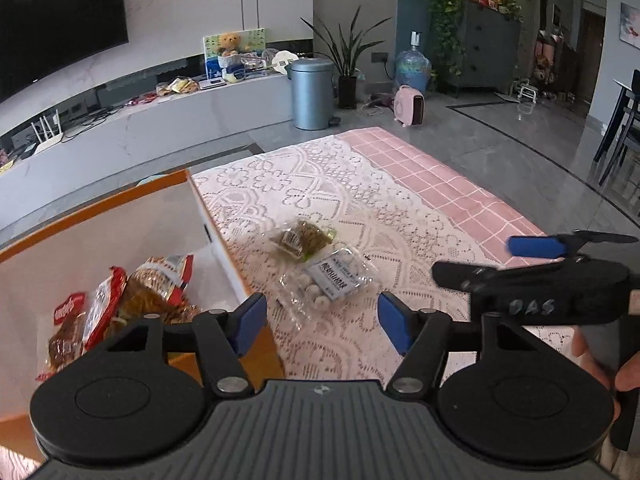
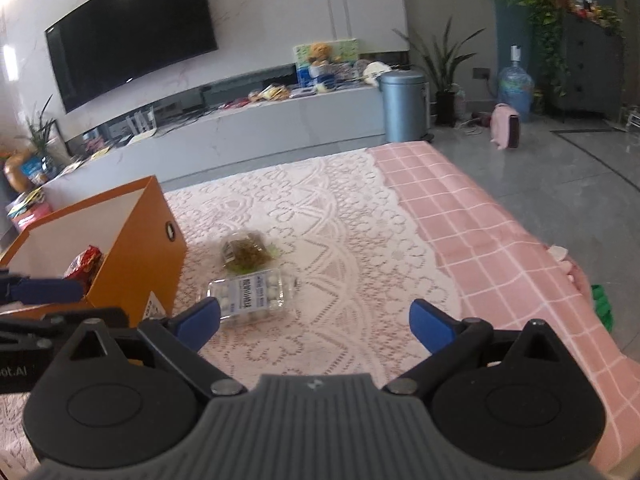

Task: Organize snacks
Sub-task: 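Grasp the green-labelled snack bag with left tool while right grasps clear candy-ball box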

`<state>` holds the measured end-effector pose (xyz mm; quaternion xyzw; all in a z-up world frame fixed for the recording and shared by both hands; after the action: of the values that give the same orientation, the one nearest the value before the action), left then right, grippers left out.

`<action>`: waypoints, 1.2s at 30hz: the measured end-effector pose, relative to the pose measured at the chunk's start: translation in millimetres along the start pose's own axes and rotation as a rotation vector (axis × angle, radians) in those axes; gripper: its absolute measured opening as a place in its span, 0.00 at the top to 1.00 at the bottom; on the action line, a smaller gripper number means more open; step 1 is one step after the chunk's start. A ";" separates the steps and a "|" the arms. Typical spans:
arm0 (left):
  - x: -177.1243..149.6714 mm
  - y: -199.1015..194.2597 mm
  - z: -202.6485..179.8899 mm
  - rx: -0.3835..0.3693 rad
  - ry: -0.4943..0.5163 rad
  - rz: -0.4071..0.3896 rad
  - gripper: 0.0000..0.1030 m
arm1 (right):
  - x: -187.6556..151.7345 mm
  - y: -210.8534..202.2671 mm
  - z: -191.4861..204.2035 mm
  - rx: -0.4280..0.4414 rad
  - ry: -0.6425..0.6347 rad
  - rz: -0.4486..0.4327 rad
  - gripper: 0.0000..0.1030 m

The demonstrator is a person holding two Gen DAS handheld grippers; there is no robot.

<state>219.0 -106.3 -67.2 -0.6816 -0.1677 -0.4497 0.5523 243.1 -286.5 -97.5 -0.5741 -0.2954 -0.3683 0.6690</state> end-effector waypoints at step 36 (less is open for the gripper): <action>26.9 224.3 -0.5 -0.039 0.613 0.552 0.34 | -0.9 143.8 -4.8 0.081 0.106 0.208 0.13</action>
<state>396.0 -188.8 -180.8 -0.5456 0.2024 -0.4700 0.6637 362.2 -281.1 -178.2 -0.5538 -0.2133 -0.3145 0.7409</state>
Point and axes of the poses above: each gripper's, at about its wrist camera, not at the fingertips, and y roughly the way its jaws point, z to its left, x to its top, the point moved 9 cm from there along y, roughly the way its jaws point, and after that the axes turned 5 degrees about -z, right-handed, at the moved point
